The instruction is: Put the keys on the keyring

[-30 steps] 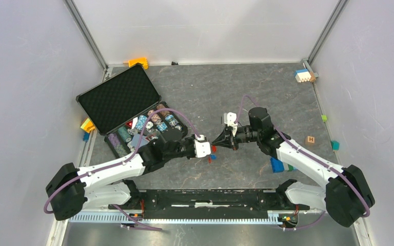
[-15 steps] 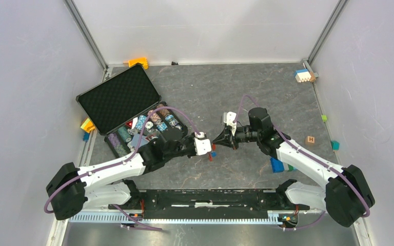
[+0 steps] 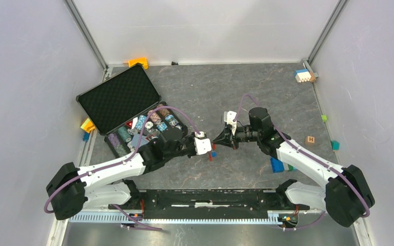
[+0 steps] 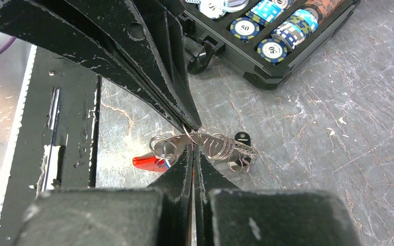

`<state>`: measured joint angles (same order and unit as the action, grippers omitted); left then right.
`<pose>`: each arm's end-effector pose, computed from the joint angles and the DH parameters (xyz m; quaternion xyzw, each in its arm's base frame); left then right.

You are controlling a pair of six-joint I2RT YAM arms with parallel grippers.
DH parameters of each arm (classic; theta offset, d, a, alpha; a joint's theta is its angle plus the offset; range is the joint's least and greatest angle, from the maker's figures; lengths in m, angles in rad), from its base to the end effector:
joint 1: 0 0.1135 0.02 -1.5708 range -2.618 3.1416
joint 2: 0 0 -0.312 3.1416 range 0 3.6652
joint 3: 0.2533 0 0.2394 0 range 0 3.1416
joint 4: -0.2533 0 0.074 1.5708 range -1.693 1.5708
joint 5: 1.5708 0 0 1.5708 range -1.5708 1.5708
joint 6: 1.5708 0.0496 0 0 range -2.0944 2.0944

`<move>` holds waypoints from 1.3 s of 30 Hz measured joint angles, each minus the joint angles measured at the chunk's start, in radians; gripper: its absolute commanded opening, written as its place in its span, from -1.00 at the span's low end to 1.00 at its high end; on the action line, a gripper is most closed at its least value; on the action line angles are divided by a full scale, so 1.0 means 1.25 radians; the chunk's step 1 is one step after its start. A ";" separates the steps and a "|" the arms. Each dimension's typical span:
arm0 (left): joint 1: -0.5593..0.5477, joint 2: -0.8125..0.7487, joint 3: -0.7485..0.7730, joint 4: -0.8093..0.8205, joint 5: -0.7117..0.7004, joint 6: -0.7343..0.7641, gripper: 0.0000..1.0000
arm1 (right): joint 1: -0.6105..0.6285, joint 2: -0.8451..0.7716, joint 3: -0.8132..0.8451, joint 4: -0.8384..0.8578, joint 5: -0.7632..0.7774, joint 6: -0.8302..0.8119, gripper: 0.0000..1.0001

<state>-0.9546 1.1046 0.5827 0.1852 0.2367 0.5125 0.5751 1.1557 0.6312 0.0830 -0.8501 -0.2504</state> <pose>0.1211 -0.1911 0.2883 0.5930 0.5558 -0.2199 0.5395 0.1655 0.1517 0.2893 -0.5108 0.6165 0.4226 0.4248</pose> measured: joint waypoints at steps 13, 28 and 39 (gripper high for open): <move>0.000 0.012 0.002 0.000 0.000 0.000 -0.96 | -0.002 0.000 0.000 0.006 -0.023 0.009 -1.00; 0.000 0.012 0.002 -0.004 0.000 0.000 -0.96 | -0.001 0.011 0.000 0.005 0.005 0.008 -1.00; 0.000 0.012 0.002 -0.004 0.001 0.001 -0.96 | -0.001 0.014 0.000 0.005 0.010 0.009 -1.00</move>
<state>-0.9550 1.1191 0.5846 0.1806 0.2379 0.5133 0.5735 1.1736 0.6312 0.0887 -0.8379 -0.2398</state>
